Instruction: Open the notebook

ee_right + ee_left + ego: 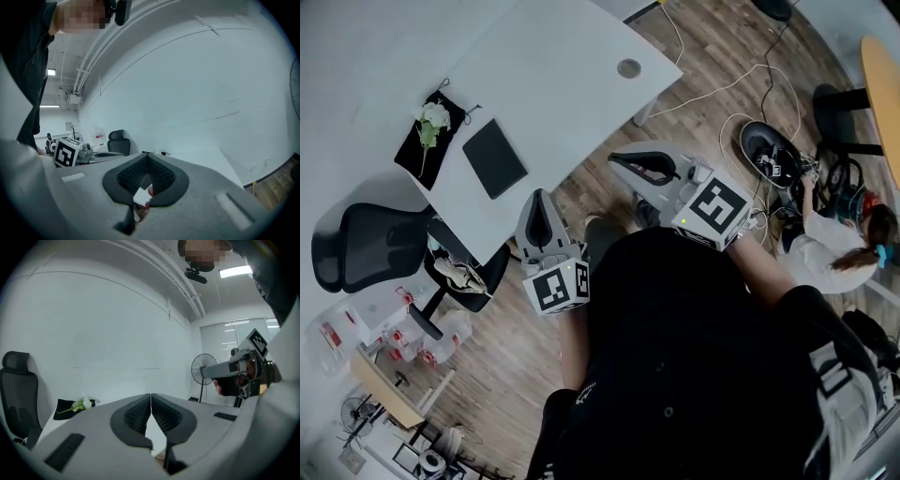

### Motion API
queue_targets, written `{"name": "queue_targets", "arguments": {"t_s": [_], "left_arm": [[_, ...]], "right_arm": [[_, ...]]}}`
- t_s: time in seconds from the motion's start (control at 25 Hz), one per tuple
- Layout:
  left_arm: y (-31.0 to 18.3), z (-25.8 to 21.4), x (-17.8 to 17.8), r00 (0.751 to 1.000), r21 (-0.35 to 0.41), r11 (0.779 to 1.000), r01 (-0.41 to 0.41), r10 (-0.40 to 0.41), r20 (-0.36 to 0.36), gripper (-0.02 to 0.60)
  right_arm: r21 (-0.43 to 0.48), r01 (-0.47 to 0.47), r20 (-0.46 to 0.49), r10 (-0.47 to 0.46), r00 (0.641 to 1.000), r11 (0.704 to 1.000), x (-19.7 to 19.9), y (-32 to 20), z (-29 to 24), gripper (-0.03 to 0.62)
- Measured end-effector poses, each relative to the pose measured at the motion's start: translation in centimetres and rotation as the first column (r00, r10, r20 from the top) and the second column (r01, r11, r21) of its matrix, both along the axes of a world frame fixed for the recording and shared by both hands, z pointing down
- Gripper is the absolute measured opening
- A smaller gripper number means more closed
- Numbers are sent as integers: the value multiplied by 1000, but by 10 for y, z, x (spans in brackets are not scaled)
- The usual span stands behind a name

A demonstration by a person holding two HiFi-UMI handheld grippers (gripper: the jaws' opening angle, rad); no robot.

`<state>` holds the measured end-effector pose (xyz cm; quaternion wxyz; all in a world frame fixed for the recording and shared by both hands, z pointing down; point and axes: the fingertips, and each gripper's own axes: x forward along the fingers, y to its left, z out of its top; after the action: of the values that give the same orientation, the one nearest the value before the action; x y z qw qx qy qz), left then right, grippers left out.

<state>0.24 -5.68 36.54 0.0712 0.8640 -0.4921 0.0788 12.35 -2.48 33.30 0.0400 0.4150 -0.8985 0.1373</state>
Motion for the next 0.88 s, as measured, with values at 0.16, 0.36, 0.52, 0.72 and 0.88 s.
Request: {"name": "queue_targets", "arguments": {"t_s": [0.16,0.36,0.52,0.72,0.88], "left_arm": [[-13,13,-10,1000,-14,1000,3,-3,4,6],[-42,23,-24,1000,-28,999,-21,21,-9,6],[-62,35,-29,997,-56,995,-81,81,-12,6],[-85,52,-45,990,-88,986,-142,141,-15,6],[-100,64,-69,987,-113,981,-159,158,-18,6]], "right_arm": [[-9,-29,-4,29,1000,1000,1,-8,2,5],[-37,-71,-22,70,997,997,-10,-22,9,6],[-59,-102,-52,99,994,993,-24,-36,10,5],[-78,-152,-72,146,987,985,-50,-59,13,5],[-94,-167,-68,161,985,981,-80,-75,14,6]]}}
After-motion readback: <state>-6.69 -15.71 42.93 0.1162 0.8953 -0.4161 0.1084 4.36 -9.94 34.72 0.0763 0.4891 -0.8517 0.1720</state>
